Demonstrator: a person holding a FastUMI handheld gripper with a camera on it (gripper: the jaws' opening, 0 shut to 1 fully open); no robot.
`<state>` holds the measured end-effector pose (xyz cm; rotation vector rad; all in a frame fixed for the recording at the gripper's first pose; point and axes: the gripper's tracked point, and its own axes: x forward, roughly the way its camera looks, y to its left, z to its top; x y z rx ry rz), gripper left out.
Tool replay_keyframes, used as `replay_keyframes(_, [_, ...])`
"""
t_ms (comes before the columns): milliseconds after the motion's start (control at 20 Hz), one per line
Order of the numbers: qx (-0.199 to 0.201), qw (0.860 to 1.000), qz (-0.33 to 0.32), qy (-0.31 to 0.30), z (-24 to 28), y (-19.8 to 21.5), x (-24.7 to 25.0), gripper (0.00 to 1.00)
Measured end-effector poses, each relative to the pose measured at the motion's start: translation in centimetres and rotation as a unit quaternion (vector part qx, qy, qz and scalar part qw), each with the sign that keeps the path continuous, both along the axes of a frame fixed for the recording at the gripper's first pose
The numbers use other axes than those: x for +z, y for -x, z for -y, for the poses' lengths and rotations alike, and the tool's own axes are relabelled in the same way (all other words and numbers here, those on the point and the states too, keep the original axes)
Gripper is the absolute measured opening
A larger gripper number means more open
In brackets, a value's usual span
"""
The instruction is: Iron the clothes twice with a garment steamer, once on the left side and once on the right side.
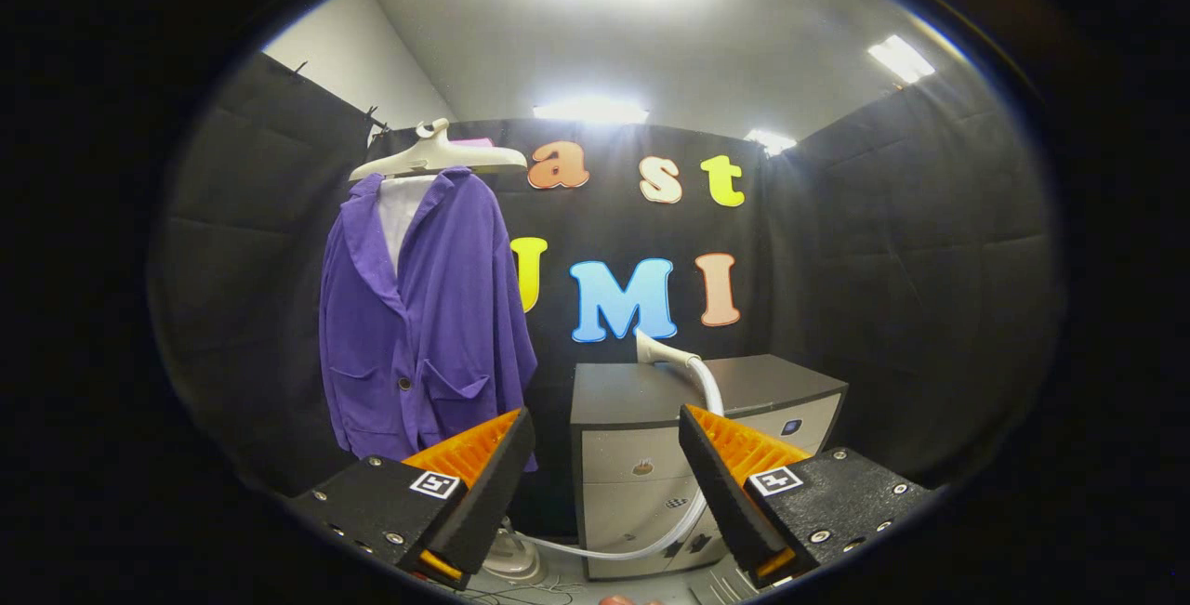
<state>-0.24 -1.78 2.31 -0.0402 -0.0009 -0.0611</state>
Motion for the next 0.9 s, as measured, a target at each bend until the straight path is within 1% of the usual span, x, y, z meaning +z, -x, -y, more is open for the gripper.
replay_keyframes(200, [-0.006,1.000,0.013,0.015,2.0,-1.3,1.1,0.96])
replay_keyframes(400, [-0.001,1.000,0.005,0.002,4.1,-4.4,1.2,0.96])
replay_keyframes(550, [0.008,1.000,0.009,0.001,6.4,-7.4,1.8,0.96])
replay_keyframes(800, [0.006,1.000,0.009,0.006,11.9,-13.8,3.1,0.96])
replay_keyframes(900, [-0.001,1.000,0.014,0.021,14.2,-16.8,3.7,0.96])
